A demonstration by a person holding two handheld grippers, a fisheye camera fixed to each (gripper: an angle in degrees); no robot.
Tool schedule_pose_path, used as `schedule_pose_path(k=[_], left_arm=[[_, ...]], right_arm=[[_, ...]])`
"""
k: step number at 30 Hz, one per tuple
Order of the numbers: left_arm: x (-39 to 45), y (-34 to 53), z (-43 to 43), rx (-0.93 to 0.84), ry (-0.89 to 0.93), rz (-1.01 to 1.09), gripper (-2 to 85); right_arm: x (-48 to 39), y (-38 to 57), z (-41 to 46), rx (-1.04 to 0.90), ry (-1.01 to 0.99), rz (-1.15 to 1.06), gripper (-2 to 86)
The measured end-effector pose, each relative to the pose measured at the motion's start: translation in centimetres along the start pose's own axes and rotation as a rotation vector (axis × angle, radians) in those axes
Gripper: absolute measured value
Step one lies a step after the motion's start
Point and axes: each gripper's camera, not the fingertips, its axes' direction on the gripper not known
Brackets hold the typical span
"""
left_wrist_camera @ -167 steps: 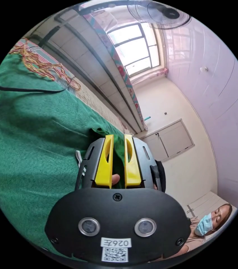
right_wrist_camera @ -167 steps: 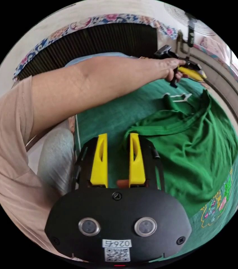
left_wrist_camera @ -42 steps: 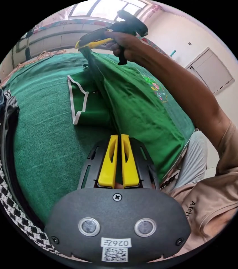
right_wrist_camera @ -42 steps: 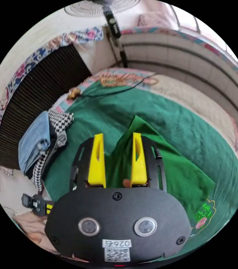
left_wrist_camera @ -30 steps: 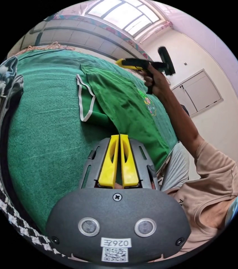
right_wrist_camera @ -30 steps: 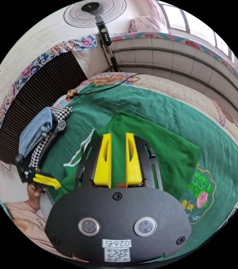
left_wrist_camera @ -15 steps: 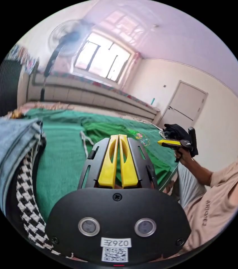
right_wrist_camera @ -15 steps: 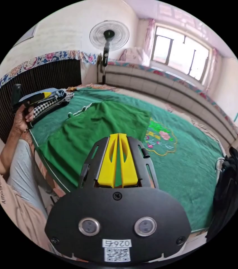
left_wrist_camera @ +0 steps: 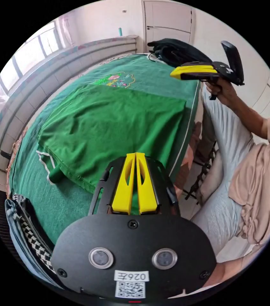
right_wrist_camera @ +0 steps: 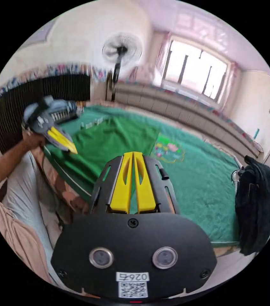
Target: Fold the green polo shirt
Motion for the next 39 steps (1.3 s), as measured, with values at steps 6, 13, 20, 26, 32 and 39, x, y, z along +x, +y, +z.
schedule_pose_path(k=[6, 13, 20, 26, 32, 39], left_arm=[[2.1, 8.5, -10.4, 0.961, 0.519, -0.012, 1.0], [11.5, 5.9, -8.9, 0.602, 0.013, 0.020, 1.1], [16.9, 1.2, -3.3, 0.389, -0.204, 0.171, 11.2], [17.3, -1.4, 2.0, 0.240, -0.227, 0.215, 12.9], [18.0, -3.7, 5.7, 0.149, -0.248, 0.275, 12.4], [19.9, -6.4, 10.2, 0.038, -0.310, 0.367, 13.9]], right_arm=[[14.7, 7.9, -10.9, 0.332, -0.312, 0.116, -1.1], [24.7, 18.0, -6.8, 0.068, -0.065, -0.215, -0.8], [30.5, 31.2, 2.8, -0.182, 0.113, -0.708, 2.4], [36.3, 39.4, 7.9, -0.305, 0.061, -0.919, 5.9], [40.8, 43.4, 9.4, -0.256, 0.050, -0.948, 3.5], [45.6, 43.4, 8.5, -0.181, -0.046, -0.813, -1.5]])
